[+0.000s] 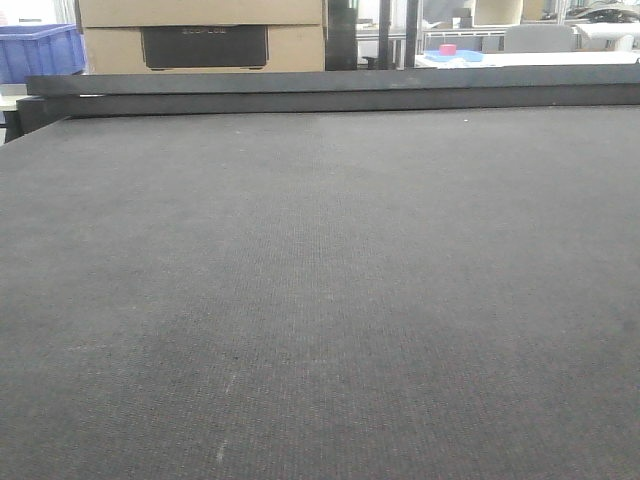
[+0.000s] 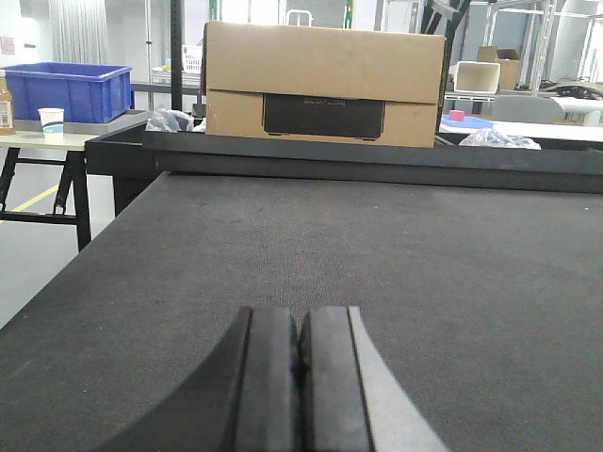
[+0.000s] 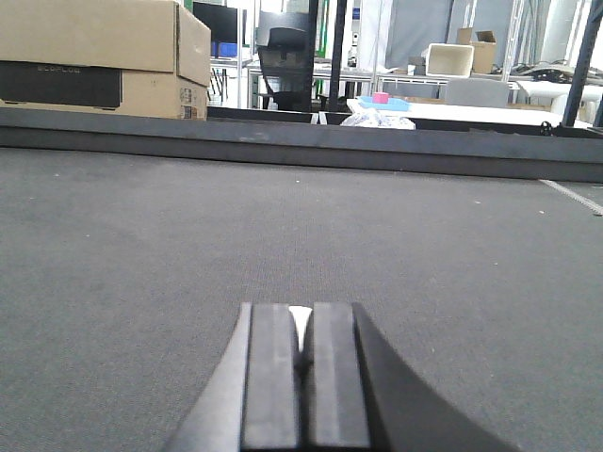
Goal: Place valve from conveyor to right shelf box
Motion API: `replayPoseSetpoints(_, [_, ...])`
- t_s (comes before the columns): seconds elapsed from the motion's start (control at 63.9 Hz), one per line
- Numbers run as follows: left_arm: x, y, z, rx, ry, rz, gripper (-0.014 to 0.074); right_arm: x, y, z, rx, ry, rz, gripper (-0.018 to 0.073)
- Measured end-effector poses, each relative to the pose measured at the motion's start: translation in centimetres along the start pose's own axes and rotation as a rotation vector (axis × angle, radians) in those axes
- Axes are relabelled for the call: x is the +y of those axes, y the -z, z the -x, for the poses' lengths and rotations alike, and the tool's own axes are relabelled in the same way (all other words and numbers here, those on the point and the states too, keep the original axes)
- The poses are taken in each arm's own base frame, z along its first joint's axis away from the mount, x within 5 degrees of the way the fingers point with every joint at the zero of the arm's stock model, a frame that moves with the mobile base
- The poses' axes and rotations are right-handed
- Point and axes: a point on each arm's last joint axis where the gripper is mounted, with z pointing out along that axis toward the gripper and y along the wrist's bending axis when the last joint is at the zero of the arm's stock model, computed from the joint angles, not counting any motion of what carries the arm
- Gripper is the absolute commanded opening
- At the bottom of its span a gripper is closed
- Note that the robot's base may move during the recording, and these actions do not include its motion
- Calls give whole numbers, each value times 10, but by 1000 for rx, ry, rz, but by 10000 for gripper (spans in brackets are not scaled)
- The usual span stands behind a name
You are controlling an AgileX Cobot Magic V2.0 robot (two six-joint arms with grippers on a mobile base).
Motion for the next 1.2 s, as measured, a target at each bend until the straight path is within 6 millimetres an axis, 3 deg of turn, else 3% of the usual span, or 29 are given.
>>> replayPoseSetpoints(0.985, [0, 0, 0, 0, 0, 0, -111, 0, 0, 0, -1, -2, 0, -168])
replayPoseSetpoints(1.111, [0, 0, 1, -17, 16, -1, -111, 0, 0, 3, -12, -2, 0, -168])
replayPoseSetpoints(1.204, [0, 1, 8, -3, 44, -1, -111, 1, 3, 16, 8, -1, 6, -168])
